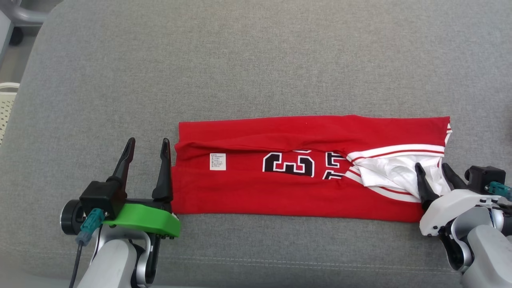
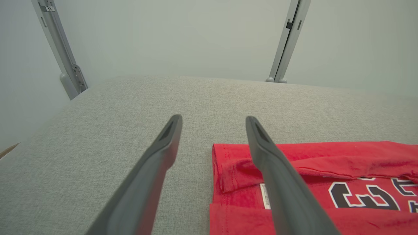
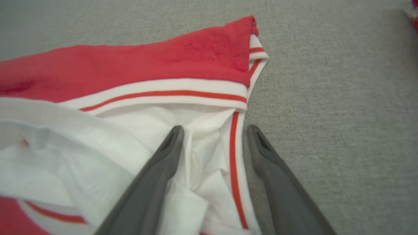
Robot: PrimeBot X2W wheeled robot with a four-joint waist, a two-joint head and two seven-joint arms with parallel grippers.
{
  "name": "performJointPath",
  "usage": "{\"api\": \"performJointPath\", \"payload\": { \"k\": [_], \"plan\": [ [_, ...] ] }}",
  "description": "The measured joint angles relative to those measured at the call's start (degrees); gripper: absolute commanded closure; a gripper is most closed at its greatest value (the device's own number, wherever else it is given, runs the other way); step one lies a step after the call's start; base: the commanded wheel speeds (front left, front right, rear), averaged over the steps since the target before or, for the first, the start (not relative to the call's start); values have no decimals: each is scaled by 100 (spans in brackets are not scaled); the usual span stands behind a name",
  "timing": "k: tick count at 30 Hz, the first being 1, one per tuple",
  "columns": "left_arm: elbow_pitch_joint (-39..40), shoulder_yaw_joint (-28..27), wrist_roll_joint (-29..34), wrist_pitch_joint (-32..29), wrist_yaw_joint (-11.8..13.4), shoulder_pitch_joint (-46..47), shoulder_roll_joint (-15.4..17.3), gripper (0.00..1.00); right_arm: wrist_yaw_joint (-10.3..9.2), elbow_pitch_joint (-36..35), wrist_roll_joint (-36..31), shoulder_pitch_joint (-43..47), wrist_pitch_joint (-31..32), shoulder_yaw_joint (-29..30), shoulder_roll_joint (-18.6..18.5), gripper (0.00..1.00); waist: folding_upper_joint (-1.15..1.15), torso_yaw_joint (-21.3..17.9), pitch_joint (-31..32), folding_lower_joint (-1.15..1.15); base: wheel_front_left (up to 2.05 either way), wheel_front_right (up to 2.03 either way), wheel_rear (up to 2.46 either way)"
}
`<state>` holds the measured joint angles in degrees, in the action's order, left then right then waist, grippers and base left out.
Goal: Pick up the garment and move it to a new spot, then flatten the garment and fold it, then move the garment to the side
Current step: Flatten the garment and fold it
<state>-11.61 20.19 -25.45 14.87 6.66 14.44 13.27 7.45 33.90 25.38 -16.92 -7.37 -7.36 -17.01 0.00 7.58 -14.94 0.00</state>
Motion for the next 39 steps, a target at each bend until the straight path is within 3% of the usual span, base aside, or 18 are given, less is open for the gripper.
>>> {"api": "performJointPath", "payload": {
  "k": [2, 4, 9, 18, 26, 31, 39],
  "plan": [
    [-23, -38, 31, 1, -15, -1, -24, 0, 0, -15, 198, 15, 30, -167, -30, 0, 0, -23, 10, 0, 0, 0, 0],
    [-31, -93, 48, 1, -38, -1, -45, 0, -1, -70, 432, 16, 91, -318, -63, 100, 0, -65, 12, 0, 0, 0, 0],
    [-62, -183, 102, 1, -99, -1, -103, 0, 12, -153, 677, 15, -45, -434, -209, 100, 0, -177, 12, 0, 0, 0, 0],
    [-76, -321, 191, 1, -170, -11, -174, 0, 10, -203, 747, 175, -382, 271, -651, 100, 0, -373, 39, 0, 0, 0, 0],
    [-98, -378, 292, 1, -258, -26, -201, 0, 9, -759, 588, 197, -439, 109, -710, 100, 0, -561, 60, 0, 0, 0, 0],
    [-105, -409, 324, 1, -264, -30, -200, 0, 7, -1695, 276, 231, -400, 12, -570, 100, 0, -625, 104, 0, 0, 0, 0],
    [-113, -385, 338, 1, -300, -57, -225, 0, 5, -3533, -401, 640, 419, -434, 245, 100, 0, -623, 162, 0, 0, 0, 0]
  ]
}}
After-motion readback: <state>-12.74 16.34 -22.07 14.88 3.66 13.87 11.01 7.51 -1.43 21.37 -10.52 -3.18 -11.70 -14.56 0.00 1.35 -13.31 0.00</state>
